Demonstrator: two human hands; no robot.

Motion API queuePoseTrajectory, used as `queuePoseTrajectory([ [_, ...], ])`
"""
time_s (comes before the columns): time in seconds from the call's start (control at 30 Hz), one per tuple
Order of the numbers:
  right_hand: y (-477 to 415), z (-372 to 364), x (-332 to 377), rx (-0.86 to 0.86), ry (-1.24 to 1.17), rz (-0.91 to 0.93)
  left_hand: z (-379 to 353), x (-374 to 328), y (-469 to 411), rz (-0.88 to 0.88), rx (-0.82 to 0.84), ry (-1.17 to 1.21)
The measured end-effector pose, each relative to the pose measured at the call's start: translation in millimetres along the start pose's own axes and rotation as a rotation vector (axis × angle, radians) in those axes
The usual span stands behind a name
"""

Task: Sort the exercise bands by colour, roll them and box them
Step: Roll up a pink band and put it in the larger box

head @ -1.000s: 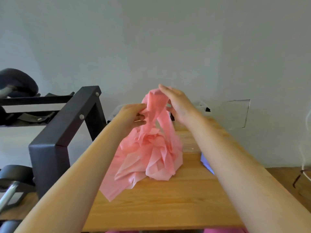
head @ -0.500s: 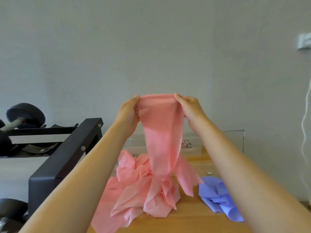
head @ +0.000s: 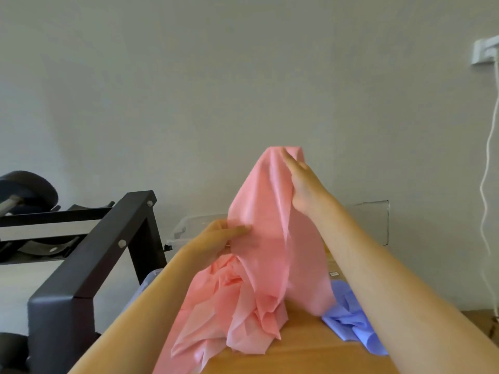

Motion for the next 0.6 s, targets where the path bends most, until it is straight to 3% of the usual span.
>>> queuePoseTrajectory([
  [0.27,35,21,-83,0.105,-0.089,-0.204,4,-28,-25,-0.100,-0.064,0.307],
  [0.4,49,19,-98,0.145,-0.182,-0.243,0,-32,-29,-0.100,-0.047,0.172],
  [0.6,70,13,-119,0.216,-0.043,-0.257,2,-37,-32,-0.136,-0.237,-0.200],
])
Point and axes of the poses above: each hand's wrist, its own y-axis away from the middle knuckle, its own z-axis out of the back of the hand, x = y × z, the point moved 9 cm from there along -y, towards the middle knuckle, and after that the axes turned 11 degrees about z, right-handed, at the moved point
